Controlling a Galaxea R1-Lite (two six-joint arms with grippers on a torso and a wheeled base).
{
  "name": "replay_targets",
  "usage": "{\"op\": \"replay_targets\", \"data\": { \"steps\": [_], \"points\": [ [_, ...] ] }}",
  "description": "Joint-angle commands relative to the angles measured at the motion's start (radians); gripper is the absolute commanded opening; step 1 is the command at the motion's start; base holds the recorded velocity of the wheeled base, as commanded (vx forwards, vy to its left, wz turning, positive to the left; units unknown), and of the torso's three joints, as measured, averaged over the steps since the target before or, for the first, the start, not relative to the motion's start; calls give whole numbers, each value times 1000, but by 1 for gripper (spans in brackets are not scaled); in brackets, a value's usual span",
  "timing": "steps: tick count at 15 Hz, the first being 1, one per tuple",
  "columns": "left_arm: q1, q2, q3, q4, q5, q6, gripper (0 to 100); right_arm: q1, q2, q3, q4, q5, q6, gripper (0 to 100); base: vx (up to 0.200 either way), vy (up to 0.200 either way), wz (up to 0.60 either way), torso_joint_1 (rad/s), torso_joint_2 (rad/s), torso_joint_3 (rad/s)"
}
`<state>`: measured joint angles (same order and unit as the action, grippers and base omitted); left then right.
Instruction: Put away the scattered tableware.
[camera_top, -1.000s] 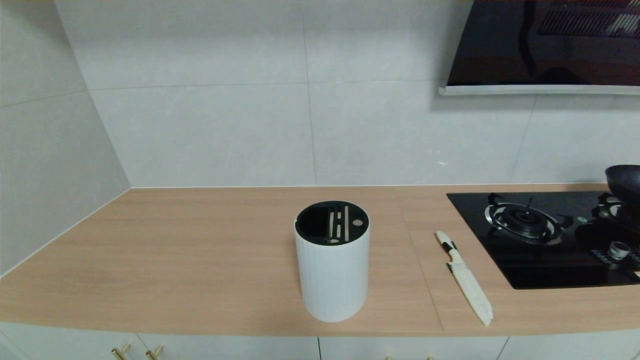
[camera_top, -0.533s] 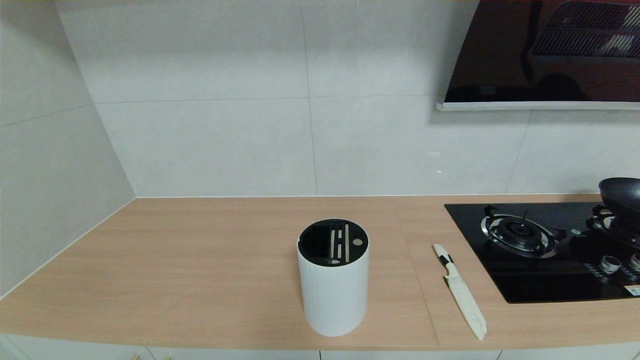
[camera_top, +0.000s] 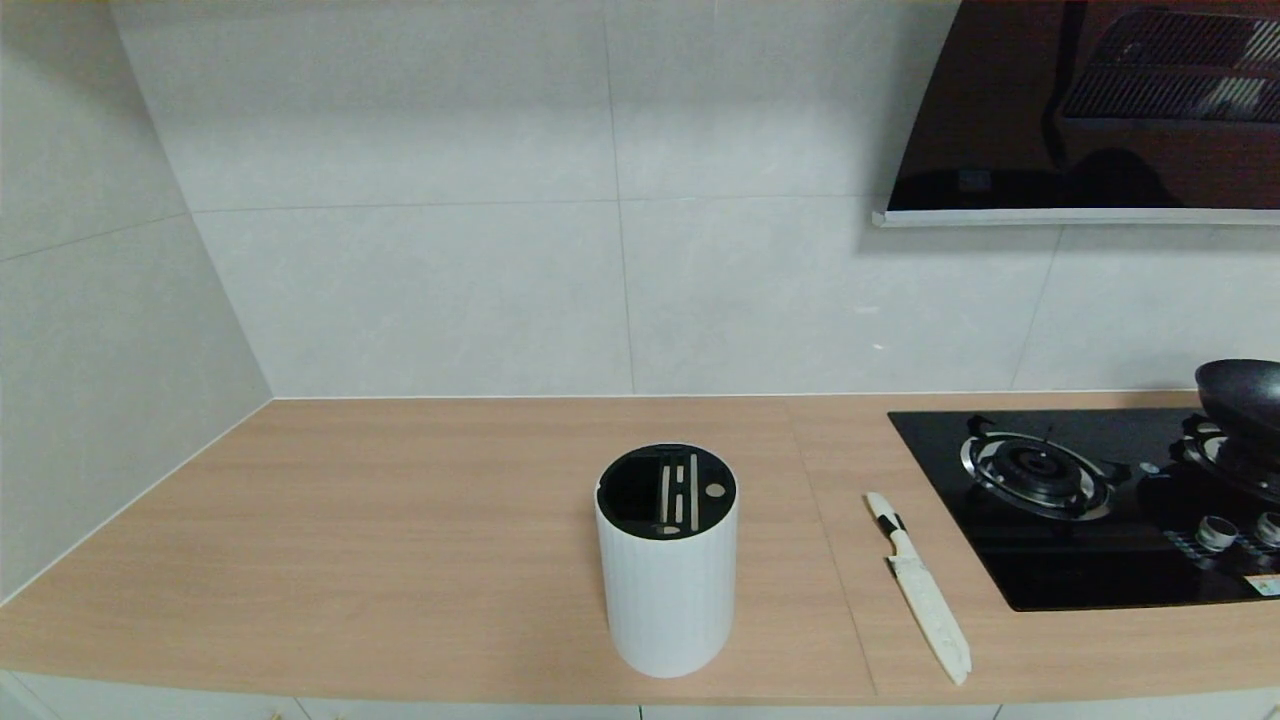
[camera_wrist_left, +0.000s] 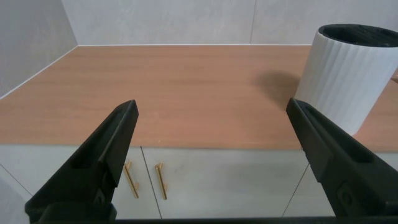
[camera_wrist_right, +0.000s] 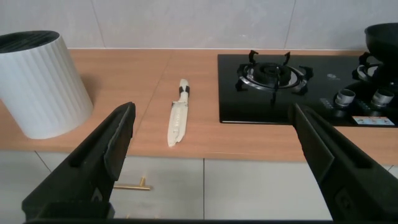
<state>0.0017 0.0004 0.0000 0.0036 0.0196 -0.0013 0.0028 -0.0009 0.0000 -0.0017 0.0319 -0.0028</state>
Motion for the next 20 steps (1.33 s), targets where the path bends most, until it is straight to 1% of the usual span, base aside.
{"op": "replay_targets", "data": {
  "steps": [1, 5, 6, 7, 9, 10, 11, 12, 14, 15, 16, 17, 18, 20],
  "points": [
    [1, 0, 0, -1, 0, 0, 100, 0, 1, 0, 0, 0, -3, 100, 0, 0, 0, 0, 0, 0],
    [0, 0, 0, -1, 0, 0, 100, 0, 2, -6, -4, -1, -8, 100, 0, 0, 0, 0, 0, 0],
    [1, 0, 0, -1, 0, 0, 100, 8, 22, -133, -20, 42, 21, 100, 0, 0, 0, 0, 0, 0],
    [0, 0, 0, -1, 0, 0, 100, 20, 84, -179, 0, 88, 35, 100, 0, 0, 0, 0, 0, 0],
    [0, 0, 0, -1, 0, 0, 100, 29, 251, -221, 34, 141, 33, 100, 0, 0, 0, 0, 0, 0],
    [1, 0, 0, 1, 0, 0, 100, 33, 401, -262, 32, 181, 32, 100, 0, 0, 0, 0, 0, 0],
    [0, 0, 0, -1, 0, 0, 100, 46, 516, -301, 28, 203, 30, 100, 0, 0, 0, 0, 0, 0],
    [0, 0, 0, -1, 0, 0, 100, 85, 645, -350, 26, 204, 29, 100, 0, 0, 0, 0, 0, 0],
    [0, 0, 0, -1, 0, 0, 100, 181, 838, -419, 19, 198, 32, 100, 0, 0, 0, 0, 0, 0],
    [1, 0, 0, -1, 0, 0, 100, 201, 884, -433, 17, 195, 32, 100, 0, 0, 0, 0, 0, 0],
    [1, 0, 0, -1, 0, 0, 100, 269, 1041, -479, 0, 166, 32, 100, 0, 0, 0, 0, 0, 0],
    [1, 0, 0, 1, 0, 0, 100, 301, 1122, -499, -15, 138, 29, 100, 0, 0, 0, 0, 0, 0],
    [0, 0, 0, -1, 0, 0, 100, 313, 1185, -514, -32, 118, 27, 100, 0, 0, 0, 0, 0, 0],
    [0, 0, 0, -1, 0, 0, 100, 315, 1403, -538, -190, 105, 27, 100, 0, 0, 0, 0, 0, 0]
  ]
}}
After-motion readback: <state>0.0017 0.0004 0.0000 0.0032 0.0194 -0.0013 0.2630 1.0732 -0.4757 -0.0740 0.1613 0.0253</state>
